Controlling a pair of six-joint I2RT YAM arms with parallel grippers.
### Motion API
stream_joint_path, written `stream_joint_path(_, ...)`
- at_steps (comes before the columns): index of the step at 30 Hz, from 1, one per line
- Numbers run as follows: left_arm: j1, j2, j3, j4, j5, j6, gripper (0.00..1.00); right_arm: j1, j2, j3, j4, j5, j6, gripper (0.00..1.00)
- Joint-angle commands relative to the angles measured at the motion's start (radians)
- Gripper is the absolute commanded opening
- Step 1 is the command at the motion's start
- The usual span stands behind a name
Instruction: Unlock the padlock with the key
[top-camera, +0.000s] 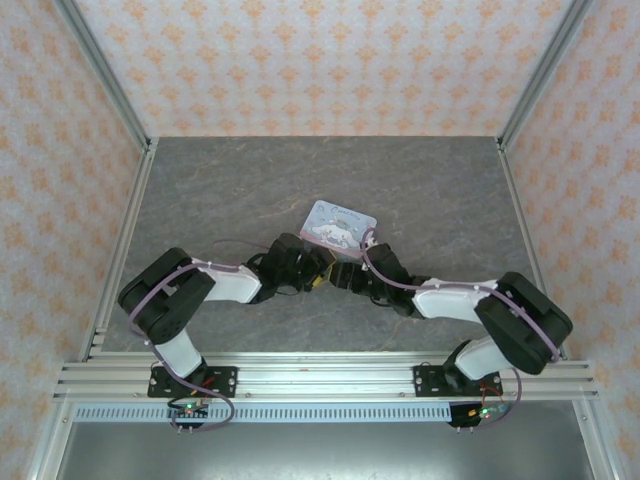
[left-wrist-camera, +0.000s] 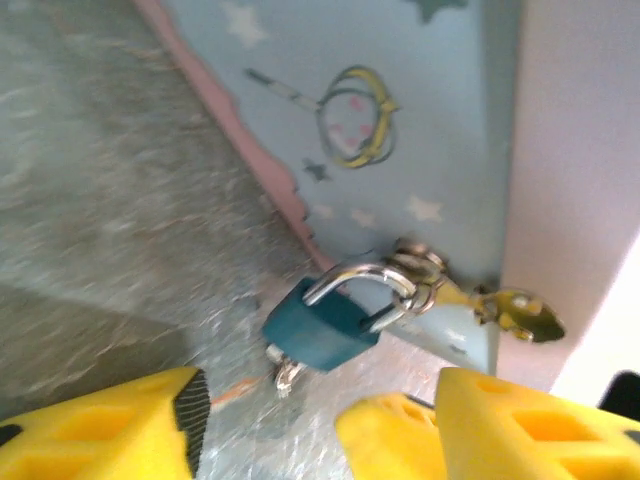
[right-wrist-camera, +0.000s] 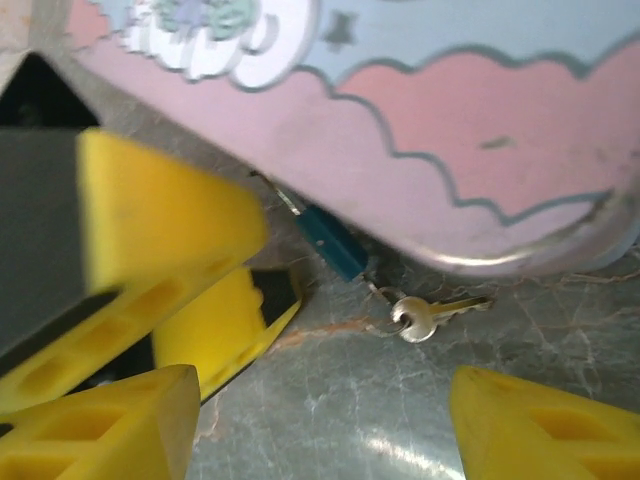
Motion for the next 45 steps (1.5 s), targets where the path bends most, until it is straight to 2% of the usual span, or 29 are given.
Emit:
stream_joint_path(1, -0.006, -0.12, -0.007, -0.127, -0.076, 0.065, 0.66, -0.015, 0.032, 0.019, 0.142, 0.055, 0.079, 0.66)
stream_joint_path(7, 0.005, -0.275, 0.073, -0.402, -0.181, 0.196, 0.76, -0.136, 0.077, 0.139, 0.085, 0.027, 0.021, 0.66)
stream_joint_path(11, 0.035, -0.278, 0.174, -0.53, -0.206, 0.283, 0.78, -0.214, 0.131, 0.24, 0.031, -0.055, -0.027, 0.65)
stream_joint_path(17, 0.099, -0.173, 0.382, -0.74, -0.246, 0.46, 0.79, -0.223, 0.125, 0.2, 0.043, -0.132, -0.059, 0.62)
stream_joint_path(23, 0.143, 0.003, 0.635, -0.947, -0.326, 0.653, 0.79, -0.217, 0.185, 0.127, 0.124, -0.093, -0.056, 0.56)
stream_joint_path(31, 0.176, 0.143, 0.766, -1.02, -0.363, 0.734, 0.79, -0.19, 0.322, 0.191, 0.178, -0.073, -0.069, 0.47)
stream_joint_path(45, 0.187, 0.203, 0.815, -1.018, -0.343, 0.747, 0.78, -0.125, 0.409, 0.312, 0.064, 0.012, -0.088, 0.36)
